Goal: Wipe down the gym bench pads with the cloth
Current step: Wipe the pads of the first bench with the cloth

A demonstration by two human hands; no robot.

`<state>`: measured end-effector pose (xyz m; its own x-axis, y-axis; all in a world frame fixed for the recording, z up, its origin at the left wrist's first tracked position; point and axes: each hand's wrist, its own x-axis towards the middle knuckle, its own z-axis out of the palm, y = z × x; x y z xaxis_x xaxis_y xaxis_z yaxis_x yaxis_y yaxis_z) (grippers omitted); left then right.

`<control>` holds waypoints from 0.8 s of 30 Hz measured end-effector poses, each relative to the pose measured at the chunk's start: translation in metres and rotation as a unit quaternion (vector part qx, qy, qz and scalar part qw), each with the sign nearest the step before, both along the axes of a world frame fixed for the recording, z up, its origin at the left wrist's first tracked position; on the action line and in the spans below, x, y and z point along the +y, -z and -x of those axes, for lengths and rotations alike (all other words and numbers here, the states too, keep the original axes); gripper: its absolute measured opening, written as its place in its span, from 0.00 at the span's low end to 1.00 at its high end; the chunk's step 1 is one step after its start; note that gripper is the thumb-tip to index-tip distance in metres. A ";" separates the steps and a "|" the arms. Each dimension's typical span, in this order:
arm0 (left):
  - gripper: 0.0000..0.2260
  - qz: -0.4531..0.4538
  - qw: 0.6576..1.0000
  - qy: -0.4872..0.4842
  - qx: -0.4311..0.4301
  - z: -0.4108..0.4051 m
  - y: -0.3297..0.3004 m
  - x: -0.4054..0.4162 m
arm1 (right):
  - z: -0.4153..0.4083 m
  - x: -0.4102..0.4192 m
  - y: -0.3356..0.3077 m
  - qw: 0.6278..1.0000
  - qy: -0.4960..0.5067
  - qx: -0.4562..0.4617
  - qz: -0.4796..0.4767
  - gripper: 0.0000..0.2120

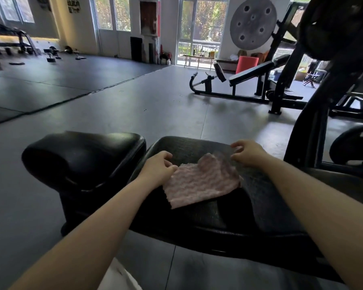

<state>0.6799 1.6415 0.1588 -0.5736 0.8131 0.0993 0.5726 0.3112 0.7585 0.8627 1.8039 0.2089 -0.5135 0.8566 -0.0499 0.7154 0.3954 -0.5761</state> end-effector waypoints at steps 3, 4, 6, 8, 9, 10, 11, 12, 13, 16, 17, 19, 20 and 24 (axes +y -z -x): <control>0.25 0.099 0.994 0.019 0.037 0.005 0.006 0.013 | 0.006 -0.001 0.019 0.992 -0.009 -0.122 -0.024 0.22; 0.28 0.132 0.989 0.030 0.064 0.005 0.006 0.016 | 0.009 -0.003 0.023 0.987 -0.016 -0.156 -0.021 0.21; 0.31 0.152 0.975 0.047 0.154 0.001 0.006 0.016 | 0.013 -0.009 0.026 0.979 -0.032 -0.201 -0.006 0.22; 0.24 0.052 0.976 0.098 0.190 -0.007 0.004 0.008 | 0.009 -0.009 0.022 0.974 -0.041 -0.221 0.010 0.22; 0.19 -0.005 0.974 0.148 0.172 -0.012 0.003 0.000 | 0.003 -0.009 0.019 0.970 -0.049 -0.235 0.024 0.20; 0.16 -0.032 0.965 0.205 0.158 -0.018 0.002 -0.008 | -0.005 -0.008 0.015 0.966 -0.059 -0.250 0.043 0.17; 0.15 -0.025 0.953 0.254 0.165 -0.025 0.001 -0.017 | -0.012 -0.006 0.013 0.961 -0.065 -0.262 0.064 0.15; 0.15 0.009 0.939 0.285 0.195 -0.030 0.000 -0.024 | -0.019 -0.004 0.012 0.957 -0.069 -0.271 0.083 0.13; 0.14 0.047 0.922 0.299 0.241 -0.034 0.002 -0.028 | -0.025 -0.003 0.012 0.955 -0.070 -0.274 0.090 0.12; 0.05 0.080 0.904 0.277 0.316 -0.036 0.006 -0.030 | -0.034 -0.001 0.015 0.971 -0.059 -0.224 0.054 0.10; 0.04 0.075 0.909 0.266 0.313 -0.037 0.006 -0.029 | -0.036 0.001 0.015 0.981 -0.053 -0.179 0.058 0.10; 0.04 0.059 0.915 0.256 0.308 -0.040 0.006 -0.027 | -0.038 0.000 0.015 0.988 -0.054 -0.100 0.104 0.08; 0.05 0.052 0.915 0.255 0.309 -0.041 0.008 -0.025 | -0.038 -0.001 0.016 0.987 -0.059 -0.083 0.122 0.07; 0.07 0.048 0.911 0.265 0.313 -0.046 0.008 -0.023 | -0.035 -0.003 0.033 0.996 -0.030 -0.075 0.049 0.08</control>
<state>0.7258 1.6187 0.1505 0.0456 0.9815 0.1859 0.9724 -0.0862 0.2166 0.8974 1.8005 0.1759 -0.5444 0.8117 -0.2118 0.7728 0.3872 -0.5029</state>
